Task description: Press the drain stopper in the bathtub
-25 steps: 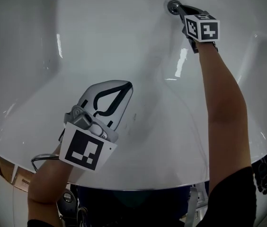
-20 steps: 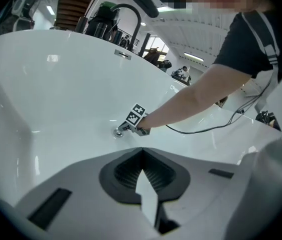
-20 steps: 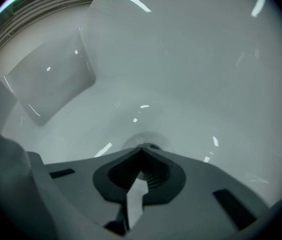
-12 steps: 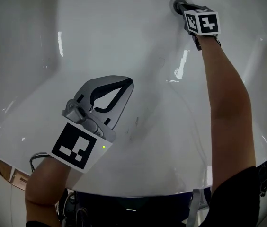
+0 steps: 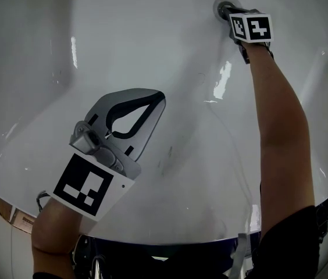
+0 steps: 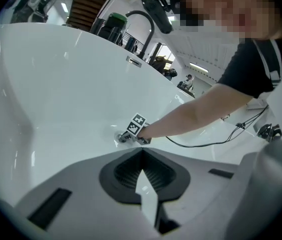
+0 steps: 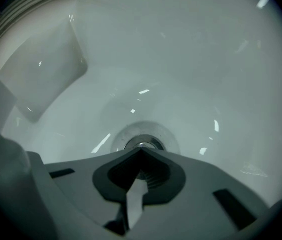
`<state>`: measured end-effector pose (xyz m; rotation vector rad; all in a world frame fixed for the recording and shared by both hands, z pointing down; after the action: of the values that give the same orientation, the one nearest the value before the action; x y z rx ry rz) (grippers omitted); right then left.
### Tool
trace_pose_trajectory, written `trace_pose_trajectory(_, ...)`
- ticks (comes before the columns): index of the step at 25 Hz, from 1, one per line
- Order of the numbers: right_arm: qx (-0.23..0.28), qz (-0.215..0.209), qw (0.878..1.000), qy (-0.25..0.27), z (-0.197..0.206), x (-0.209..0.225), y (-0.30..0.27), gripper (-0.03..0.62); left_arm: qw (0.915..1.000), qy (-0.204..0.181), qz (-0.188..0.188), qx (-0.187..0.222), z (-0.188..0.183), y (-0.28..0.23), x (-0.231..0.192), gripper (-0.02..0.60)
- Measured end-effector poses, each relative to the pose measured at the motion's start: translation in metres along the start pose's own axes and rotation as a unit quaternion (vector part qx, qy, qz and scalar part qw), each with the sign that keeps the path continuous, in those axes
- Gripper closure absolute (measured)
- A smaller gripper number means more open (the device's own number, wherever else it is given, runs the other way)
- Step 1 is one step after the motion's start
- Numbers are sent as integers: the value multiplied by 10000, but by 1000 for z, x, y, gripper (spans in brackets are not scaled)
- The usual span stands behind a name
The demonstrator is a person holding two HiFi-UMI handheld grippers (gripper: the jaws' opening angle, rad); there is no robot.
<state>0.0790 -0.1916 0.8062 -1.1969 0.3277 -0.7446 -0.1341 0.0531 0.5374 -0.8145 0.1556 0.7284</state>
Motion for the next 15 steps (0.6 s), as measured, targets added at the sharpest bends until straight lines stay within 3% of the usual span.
trace_pose_trajectory(3,-31,-107,9999,-72,1,3,0,583,9993,343,-128,71,0,1,-1,574)
trace_pose_trajectory(15,152,-200,9986,-465,3,4,-4,583,9996,281,-9,55,-1,1,-1,574)
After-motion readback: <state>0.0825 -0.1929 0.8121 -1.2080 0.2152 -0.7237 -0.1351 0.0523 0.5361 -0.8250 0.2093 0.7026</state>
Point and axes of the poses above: the fingertips, and each gripper's own axes: y backward along the fingers, x to its right, z out of its underside, the point moved 9 cm from there along y, backward along the fingers, and after that the axes turned 3 degrees about -y, right-handed, at the moved point
